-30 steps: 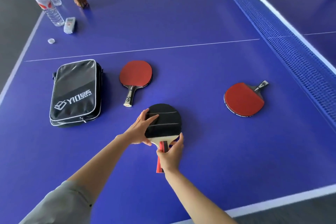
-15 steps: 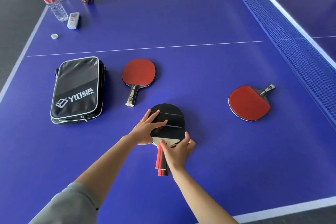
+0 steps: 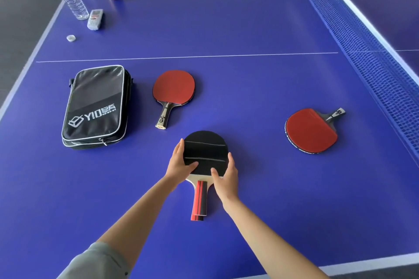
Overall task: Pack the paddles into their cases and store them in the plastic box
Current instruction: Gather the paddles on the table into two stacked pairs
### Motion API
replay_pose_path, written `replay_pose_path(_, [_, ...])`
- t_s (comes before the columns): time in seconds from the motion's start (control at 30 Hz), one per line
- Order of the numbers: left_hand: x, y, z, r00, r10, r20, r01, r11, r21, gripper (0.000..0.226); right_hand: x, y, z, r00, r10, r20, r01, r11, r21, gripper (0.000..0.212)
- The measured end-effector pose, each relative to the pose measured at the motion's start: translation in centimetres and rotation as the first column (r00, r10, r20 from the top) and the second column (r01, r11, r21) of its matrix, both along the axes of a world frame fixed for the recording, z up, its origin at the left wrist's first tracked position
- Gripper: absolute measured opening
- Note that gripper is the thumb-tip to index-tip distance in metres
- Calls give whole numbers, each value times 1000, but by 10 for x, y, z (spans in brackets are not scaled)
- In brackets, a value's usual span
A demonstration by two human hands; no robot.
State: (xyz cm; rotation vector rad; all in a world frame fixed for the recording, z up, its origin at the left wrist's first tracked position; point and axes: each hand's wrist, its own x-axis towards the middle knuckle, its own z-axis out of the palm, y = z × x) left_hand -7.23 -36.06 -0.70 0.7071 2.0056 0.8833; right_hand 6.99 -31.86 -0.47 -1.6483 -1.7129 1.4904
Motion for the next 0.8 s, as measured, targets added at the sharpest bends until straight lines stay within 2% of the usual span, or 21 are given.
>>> replay_pose_path(0.1, [-1,-4,-2,987,130,93,-134,991,31,87,-8,1,1,998,-48,-43,45,997,-59,69])
replay_pose_path(0.27, [-16,-18,-7,941,301,154,-316,945,87,89,-30,14,6,992,44,-121,-62,987,-150,69])
replay_pose_path(0.47, [-16,-24,-12,960,269,77,-276,957,93,88,-33,15,2,991,104,-86,-114,986,-118,69])
replay_pose_path(0.7, [-24,-20,-9,981,186,55,-188,981,43,88,-31,7,0,996,46,-76,-52,996,-78,70])
replay_pose_path(0.8, [-28,-11,-3,939,324,-111,-314,944,100,64,-39,18,5,998,41,-49,-38,997,64,63])
